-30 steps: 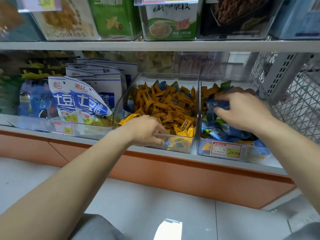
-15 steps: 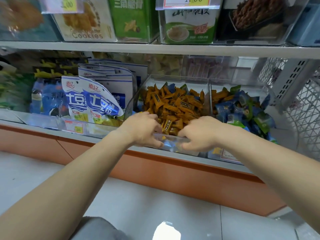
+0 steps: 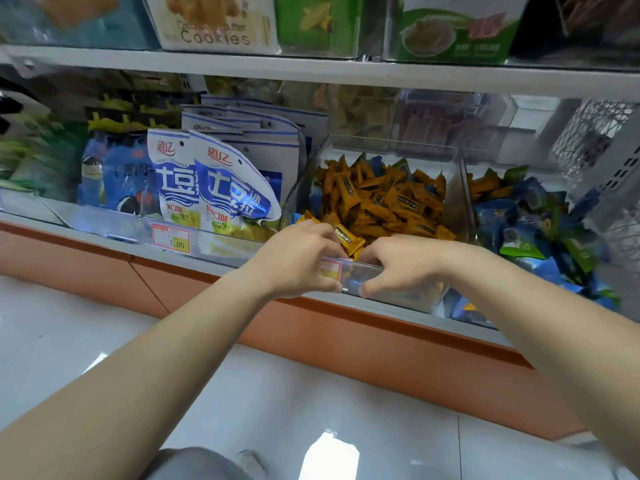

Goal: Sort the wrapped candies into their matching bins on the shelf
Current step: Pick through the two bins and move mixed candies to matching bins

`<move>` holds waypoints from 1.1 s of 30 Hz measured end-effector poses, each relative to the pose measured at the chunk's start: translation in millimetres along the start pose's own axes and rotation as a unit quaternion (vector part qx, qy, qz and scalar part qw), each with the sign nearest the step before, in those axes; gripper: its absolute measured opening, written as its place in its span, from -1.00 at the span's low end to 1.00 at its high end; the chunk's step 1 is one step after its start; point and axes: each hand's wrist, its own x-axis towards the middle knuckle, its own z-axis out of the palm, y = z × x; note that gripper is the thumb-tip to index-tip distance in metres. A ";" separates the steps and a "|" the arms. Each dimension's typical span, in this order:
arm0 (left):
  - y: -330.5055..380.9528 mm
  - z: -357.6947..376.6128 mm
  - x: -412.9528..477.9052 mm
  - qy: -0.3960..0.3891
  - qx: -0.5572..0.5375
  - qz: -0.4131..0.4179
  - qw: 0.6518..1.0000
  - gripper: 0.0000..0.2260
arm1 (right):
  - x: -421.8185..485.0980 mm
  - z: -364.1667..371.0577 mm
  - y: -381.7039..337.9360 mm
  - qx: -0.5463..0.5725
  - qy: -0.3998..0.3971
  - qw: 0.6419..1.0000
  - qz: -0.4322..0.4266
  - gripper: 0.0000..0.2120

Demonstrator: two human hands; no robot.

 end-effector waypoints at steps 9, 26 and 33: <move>-5.2 6.8 -2.0 0.016 -0.013 -0.001 1.000 -0.55 | -4.4 8.1 2.1 -0.082 -0.034 0.996 0.023 -0.59; -5.0 12.7 1.7 0.033 -0.014 -0.014 0.999 -0.52 | 2.4 8.2 17.0 0.224 0.078 0.972 -0.003 -0.71; -1.1 11.4 1.1 0.027 -0.054 -0.032 0.998 -0.50 | -4.7 5.3 19.4 0.225 0.121 0.967 -0.015 -0.72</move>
